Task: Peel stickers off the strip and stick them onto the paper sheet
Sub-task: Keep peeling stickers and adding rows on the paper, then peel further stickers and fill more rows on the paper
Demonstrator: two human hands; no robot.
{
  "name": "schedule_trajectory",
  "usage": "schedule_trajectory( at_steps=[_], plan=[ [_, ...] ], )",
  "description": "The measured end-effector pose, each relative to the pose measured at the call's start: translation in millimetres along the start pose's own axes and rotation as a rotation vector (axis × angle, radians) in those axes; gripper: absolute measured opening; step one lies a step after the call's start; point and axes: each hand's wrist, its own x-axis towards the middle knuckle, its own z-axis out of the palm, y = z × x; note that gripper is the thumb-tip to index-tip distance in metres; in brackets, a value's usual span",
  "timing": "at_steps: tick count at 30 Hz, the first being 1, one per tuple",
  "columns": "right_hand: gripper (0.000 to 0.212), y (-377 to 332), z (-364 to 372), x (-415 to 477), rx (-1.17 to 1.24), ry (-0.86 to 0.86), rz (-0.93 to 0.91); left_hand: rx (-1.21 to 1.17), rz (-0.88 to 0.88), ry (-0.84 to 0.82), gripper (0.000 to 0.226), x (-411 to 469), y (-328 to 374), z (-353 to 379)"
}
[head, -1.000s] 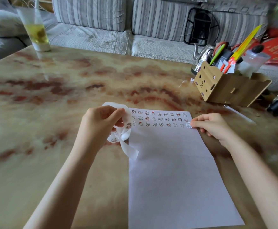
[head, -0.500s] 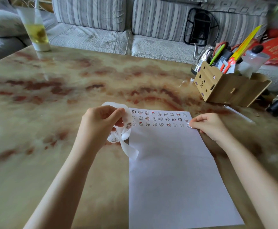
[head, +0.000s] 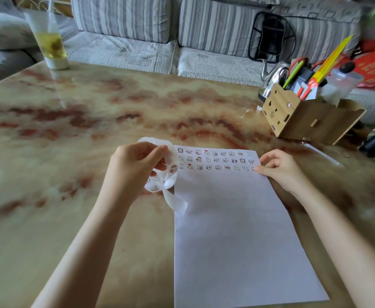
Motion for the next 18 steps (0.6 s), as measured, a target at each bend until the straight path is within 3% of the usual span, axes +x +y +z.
schedule_trajectory(
  at_steps=[6,18],
  plan=[
    [0.014,2.2,1.6,-0.3,-0.050,-0.007,-0.067,-0.011,0.005,-0.004,0.019,0.1,-0.6,-0.6],
    [0.004,1.5,1.4,-2.2,-0.057,-0.009,-0.027,-0.015,0.001,0.005,0.020,1.8,-1.0,-1.0]
  ],
)
